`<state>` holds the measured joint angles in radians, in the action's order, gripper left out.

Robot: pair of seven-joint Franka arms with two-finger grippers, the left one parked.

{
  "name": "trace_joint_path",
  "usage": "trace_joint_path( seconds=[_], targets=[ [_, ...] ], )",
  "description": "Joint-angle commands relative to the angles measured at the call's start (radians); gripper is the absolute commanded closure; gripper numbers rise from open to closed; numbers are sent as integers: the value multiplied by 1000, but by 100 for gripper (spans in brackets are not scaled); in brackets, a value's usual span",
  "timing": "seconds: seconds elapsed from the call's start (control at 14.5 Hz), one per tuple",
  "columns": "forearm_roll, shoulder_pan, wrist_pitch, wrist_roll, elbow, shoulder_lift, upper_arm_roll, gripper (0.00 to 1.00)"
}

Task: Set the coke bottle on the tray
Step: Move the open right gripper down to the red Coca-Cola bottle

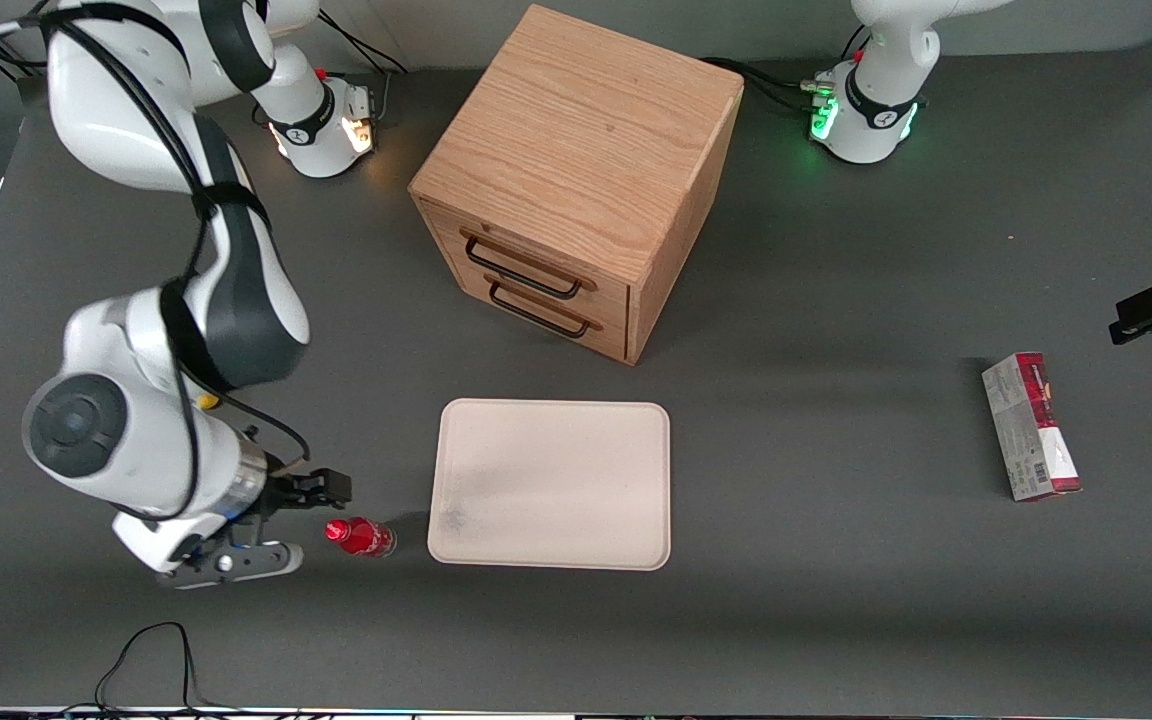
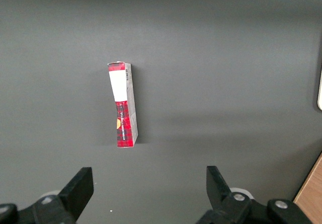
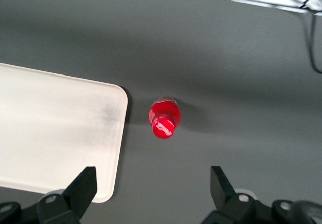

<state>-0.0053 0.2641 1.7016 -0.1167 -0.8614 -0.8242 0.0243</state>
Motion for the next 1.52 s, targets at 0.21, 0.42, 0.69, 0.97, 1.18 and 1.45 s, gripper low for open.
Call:
trace_joint_path(
  seconds=[0.21,0.42,0.69,0.97,1.18,1.45],
  targets=[
    [7,-31,67,54,48,-104,-15,0],
    [8,-34,105,54,47,-141,-17,0],
    [8,-32,112,54,42,-148,-17,0],
    [7,-25,105,51,41,-147,-17,36],
    [7,-20,99,49,41,-142,-17,89],
    [2,-20,67,52,42,-125,-15,100]
  ],
)
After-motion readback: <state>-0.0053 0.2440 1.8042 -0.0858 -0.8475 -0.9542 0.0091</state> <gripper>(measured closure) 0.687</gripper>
